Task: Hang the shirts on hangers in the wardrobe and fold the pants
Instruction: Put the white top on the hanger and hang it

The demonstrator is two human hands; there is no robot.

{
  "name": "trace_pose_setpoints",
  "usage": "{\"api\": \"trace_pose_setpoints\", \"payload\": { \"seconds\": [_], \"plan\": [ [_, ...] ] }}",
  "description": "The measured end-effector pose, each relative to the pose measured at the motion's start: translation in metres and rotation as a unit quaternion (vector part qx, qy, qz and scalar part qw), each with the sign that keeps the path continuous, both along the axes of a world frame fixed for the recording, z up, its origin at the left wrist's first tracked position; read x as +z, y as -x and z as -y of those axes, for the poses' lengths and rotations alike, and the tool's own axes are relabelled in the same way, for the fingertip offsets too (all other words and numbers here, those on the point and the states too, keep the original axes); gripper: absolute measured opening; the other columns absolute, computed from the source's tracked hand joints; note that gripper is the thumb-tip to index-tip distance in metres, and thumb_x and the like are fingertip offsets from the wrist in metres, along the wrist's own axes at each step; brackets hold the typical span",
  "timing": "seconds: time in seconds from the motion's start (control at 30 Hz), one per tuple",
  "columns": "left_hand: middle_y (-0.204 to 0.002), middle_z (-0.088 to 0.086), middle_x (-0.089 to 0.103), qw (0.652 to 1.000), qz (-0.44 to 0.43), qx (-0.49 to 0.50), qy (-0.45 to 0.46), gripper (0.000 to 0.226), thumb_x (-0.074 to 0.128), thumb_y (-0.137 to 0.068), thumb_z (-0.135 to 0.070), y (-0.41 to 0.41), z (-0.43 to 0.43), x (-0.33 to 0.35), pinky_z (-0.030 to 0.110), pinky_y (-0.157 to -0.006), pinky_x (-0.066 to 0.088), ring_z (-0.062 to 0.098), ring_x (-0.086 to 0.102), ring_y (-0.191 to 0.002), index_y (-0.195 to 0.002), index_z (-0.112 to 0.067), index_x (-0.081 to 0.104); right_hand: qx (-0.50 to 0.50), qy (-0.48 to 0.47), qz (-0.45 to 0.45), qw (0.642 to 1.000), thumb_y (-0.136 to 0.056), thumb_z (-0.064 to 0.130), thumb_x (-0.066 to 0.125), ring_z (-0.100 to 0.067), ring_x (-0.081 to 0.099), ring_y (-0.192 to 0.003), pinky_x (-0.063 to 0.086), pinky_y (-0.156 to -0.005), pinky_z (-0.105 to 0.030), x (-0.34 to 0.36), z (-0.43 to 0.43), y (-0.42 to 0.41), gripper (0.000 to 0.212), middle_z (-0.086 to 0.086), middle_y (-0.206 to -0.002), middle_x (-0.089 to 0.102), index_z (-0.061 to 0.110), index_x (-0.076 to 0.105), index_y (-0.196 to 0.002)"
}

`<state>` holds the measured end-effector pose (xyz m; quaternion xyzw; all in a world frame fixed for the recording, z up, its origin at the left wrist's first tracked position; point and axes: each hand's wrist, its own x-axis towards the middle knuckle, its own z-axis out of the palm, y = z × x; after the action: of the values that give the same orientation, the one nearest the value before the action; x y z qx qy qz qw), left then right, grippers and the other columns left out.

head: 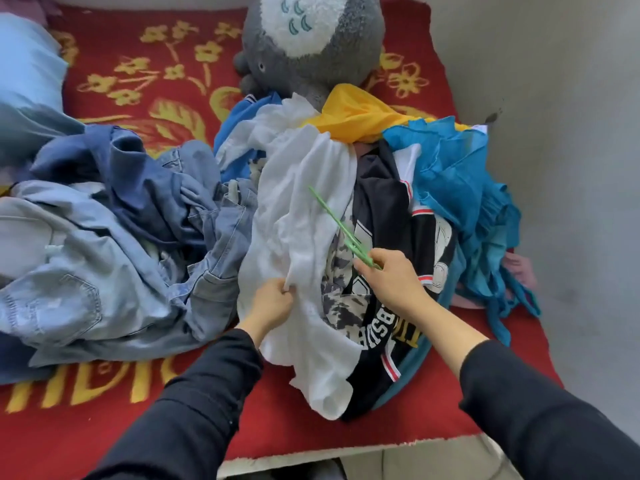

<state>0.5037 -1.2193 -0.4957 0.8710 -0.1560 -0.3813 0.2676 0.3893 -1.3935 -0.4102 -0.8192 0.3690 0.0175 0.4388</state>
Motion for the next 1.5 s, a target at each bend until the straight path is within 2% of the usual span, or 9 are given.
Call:
{"api": "trace_pose_setpoints", "payload": {
  "seconds": [0.1, 0.27, 0.33, 0.43, 0.5, 0.87, 1.07, 1.2, 1.5],
  "plan": [
    [-0.069, -0.002, 0.054, 0.993, -0.073, -0.062, 0.063, 0.029, 0.045, -0.099, -0.025, -0.029, -0.001, 0.050, 0.026, -0.059, 0.037, 0.015, 0.050, -0.064, -0.073, -0.015, 0.053, 0.030, -0.095, 0.001, 0.995, -0.085, 0.008, 0.066, 0.002, 0.048, -0.051, 0.035, -0.052, -0.012, 0.013, -0.004, -0.013, 0.009, 0.010, -0.065, 0.056, 0.014, 0.069, -0.090],
    [-0.094, 0.010, 0.067, 0.968, -0.123, -0.160, 0.151, 0.024, 0.053, -0.097, -0.021, -0.065, -0.013, 0.152, 0.042, -0.089, 0.049, 0.020, 0.061, -0.088, -0.100, 0.000, 0.064, 0.095, -0.267, 0.048, 0.958, -0.070, -0.013, 0.067, 0.000, 0.044, -0.043, 0.036, -0.041, -0.015, 0.053, -0.012, -0.041, 0.083, 0.009, -0.054, 0.051, 0.034, 0.048, -0.137],
    [-0.101, 0.015, 0.069, 0.958, -0.129, -0.164, 0.197, 0.023, 0.054, -0.098, -0.018, -0.070, -0.016, 0.192, 0.044, -0.094, 0.048, 0.022, 0.063, -0.094, -0.103, 0.002, 0.064, 0.139, -0.284, 0.048, 0.948, -0.069, -0.010, 0.067, -0.010, 0.035, -0.042, 0.030, -0.038, -0.021, 0.079, -0.021, -0.053, 0.078, -0.001, -0.053, 0.037, 0.034, 0.053, -0.132],
    [-0.087, 0.011, 0.064, 0.946, -0.082, -0.144, 0.278, 0.022, 0.057, -0.096, -0.017, -0.078, -0.021, 0.252, 0.038, -0.084, 0.046, 0.019, 0.058, -0.083, -0.092, 0.003, 0.065, 0.138, -0.214, 0.093, 0.963, -0.070, 0.005, 0.072, -0.008, 0.031, -0.040, 0.024, -0.039, -0.019, 0.124, -0.032, -0.072, 0.017, 0.004, -0.049, 0.038, 0.018, 0.069, -0.081],
    [-0.086, 0.009, 0.064, 0.938, -0.023, -0.097, 0.331, 0.023, 0.060, -0.094, -0.020, -0.088, -0.026, 0.290, 0.037, -0.080, 0.047, 0.017, 0.059, -0.081, -0.092, 0.001, 0.068, 0.099, -0.184, 0.131, 0.969, -0.079, 0.009, 0.072, -0.006, 0.028, -0.037, 0.022, -0.037, -0.017, 0.160, -0.032, -0.088, 0.029, 0.007, -0.044, 0.036, 0.014, 0.051, -0.061],
    [-0.121, -0.007, 0.067, 0.909, 0.030, -0.107, 0.401, 0.066, 0.081, -0.073, -0.037, -0.116, -0.084, 0.379, 0.029, -0.095, 0.051, 0.012, 0.063, -0.113, -0.131, -0.029, 0.051, 0.030, -0.210, 0.374, 0.903, -0.091, 0.018, 0.046, -0.007, 0.020, -0.035, 0.018, -0.035, -0.013, 0.375, -0.044, -0.149, 0.048, 0.009, -0.045, 0.029, 0.025, 0.040, -0.045],
    [-0.075, -0.012, 0.072, 0.867, 0.154, 0.017, 0.474, 0.015, 0.068, -0.087, -0.028, -0.111, -0.068, 0.407, 0.012, -0.061, 0.048, -0.002, 0.064, -0.065, -0.092, -0.014, 0.071, 0.045, -0.239, 0.394, 0.886, -0.087, 0.018, 0.049, -0.008, 0.016, -0.033, 0.016, -0.034, -0.012, 0.413, -0.047, -0.156, 0.046, 0.010, -0.044, 0.024, 0.027, 0.031, -0.046],
    [-0.062, -0.003, 0.064, 0.820, 0.278, 0.049, 0.498, 0.025, 0.064, -0.090, -0.016, -0.115, -0.073, 0.457, 0.021, -0.057, 0.049, 0.006, 0.057, -0.058, -0.072, 0.002, 0.069, -0.049, -0.122, 0.375, 0.918, -0.080, 0.015, 0.051, -0.009, 0.023, -0.032, 0.018, -0.035, -0.012, 0.409, -0.033, -0.153, 0.044, 0.007, -0.042, 0.035, 0.022, 0.042, -0.038],
    [-0.070, 0.004, 0.064, 0.852, 0.251, 0.082, 0.452, 0.025, 0.062, -0.089, -0.021, -0.102, -0.057, 0.515, 0.020, -0.054, 0.052, 0.009, 0.062, -0.059, -0.081, 0.001, 0.068, -0.015, -0.224, 0.335, 0.915, -0.073, 0.009, 0.058, -0.007, 0.027, -0.038, 0.019, -0.031, -0.016, 0.371, -0.031, -0.137, 0.006, 0.002, -0.059, 0.048, 0.013, 0.055, -0.070]
  ]
}}
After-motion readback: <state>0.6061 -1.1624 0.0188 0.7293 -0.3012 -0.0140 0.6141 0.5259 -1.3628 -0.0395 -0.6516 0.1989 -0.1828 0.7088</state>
